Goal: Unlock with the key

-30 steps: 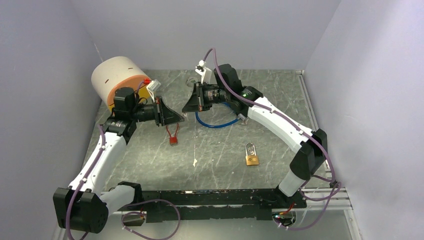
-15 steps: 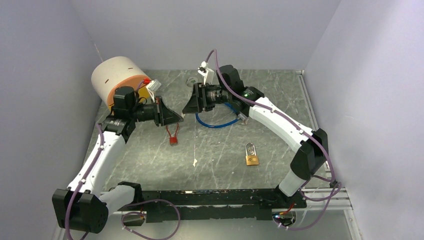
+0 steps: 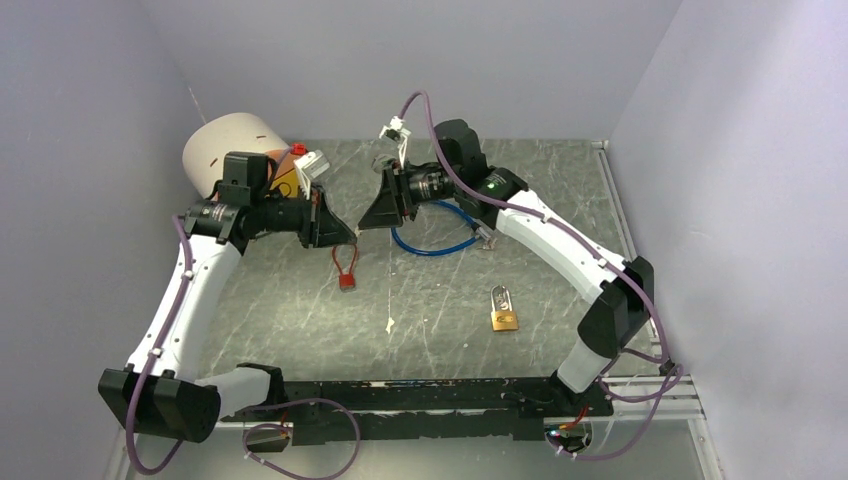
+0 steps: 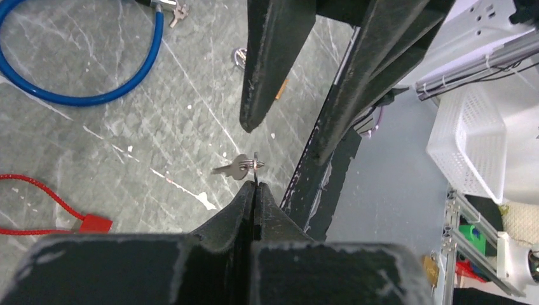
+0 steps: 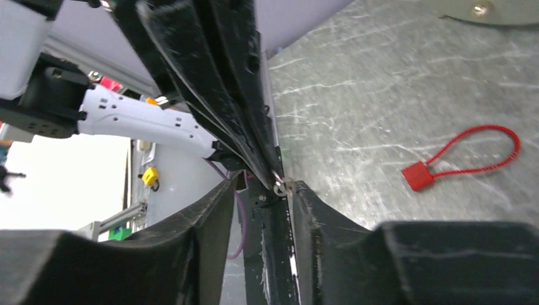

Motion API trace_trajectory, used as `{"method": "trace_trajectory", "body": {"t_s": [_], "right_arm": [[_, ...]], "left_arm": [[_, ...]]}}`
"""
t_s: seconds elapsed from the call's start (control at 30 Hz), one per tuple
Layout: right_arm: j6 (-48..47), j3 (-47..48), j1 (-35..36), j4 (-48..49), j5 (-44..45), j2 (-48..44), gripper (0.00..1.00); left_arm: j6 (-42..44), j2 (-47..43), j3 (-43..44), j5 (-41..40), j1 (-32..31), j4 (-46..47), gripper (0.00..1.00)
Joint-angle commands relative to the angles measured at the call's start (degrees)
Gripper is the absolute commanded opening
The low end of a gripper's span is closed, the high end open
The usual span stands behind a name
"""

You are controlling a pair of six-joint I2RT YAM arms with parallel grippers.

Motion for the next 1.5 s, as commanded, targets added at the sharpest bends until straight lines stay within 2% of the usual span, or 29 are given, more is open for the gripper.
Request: {"method": "trace_trajectory", "body": {"t_s": [0.0, 0.33, 0.5, 0.67, 0.73, 0.97, 1.1, 1.23, 1.37, 1.47], "right_arm": [[-0.1, 2.8, 0.9, 7.3, -6.6, 1.2, 0.39], [-4.4, 5.6, 1.9, 1.8, -7.2, 3.6, 0.38], [-7.3, 8.1, 2.4, -3.3, -7.4, 5.2, 0.33], [-9.1, 9.8, 2.7, -8.0, -6.2, 6.4, 0.36], [-9.7, 11.4, 2.6, -10.3, -6.8, 7.3, 0.32], [-10.1, 11.0, 2.6, -10.7, -9.3, 7.4, 0.07], [-10.7, 11.2, 2.6, -11.6, -9.6, 7.5, 0.09], [-10.7, 11.0, 2.5, -11.5, -9.5, 7.0, 0.00], [-8.6, 8.9, 2.6, -7.1, -9.8, 5.4, 0.00], [-4.6, 4.5, 2.1, 0.6, -7.0, 2.5, 0.00]], "left_arm": [[7.6, 0.1, 3.2, -0.1, -0.4, -8.0, 0.03], [7.8, -0.6, 3.4, 3.1, -0.4, -8.1, 0.03], [7.8, -0.7, 3.3, 3.6, -0.4, -7.9, 0.02], [8.1, -0.3, 3.4, 4.0, -0.4, -8.1, 0.03], [8.2, -0.4, 3.1, 3.5, -0.4, -7.9, 0.03], [8.2, -0.7, 2.9, 3.3, -0.4, -7.8, 0.02], [8.4, -0.6, 3.3, 3.2, -0.4, -8.1, 0.03], [8.3, -0.6, 3.6, 3.3, -0.4, -8.2, 0.02], [6.3, -0.8, 4.2, 2.7, -0.4, -7.9, 0.03], [3.1, -0.9, 5.2, 0.9, -0.3, -7.1, 0.18]]}}
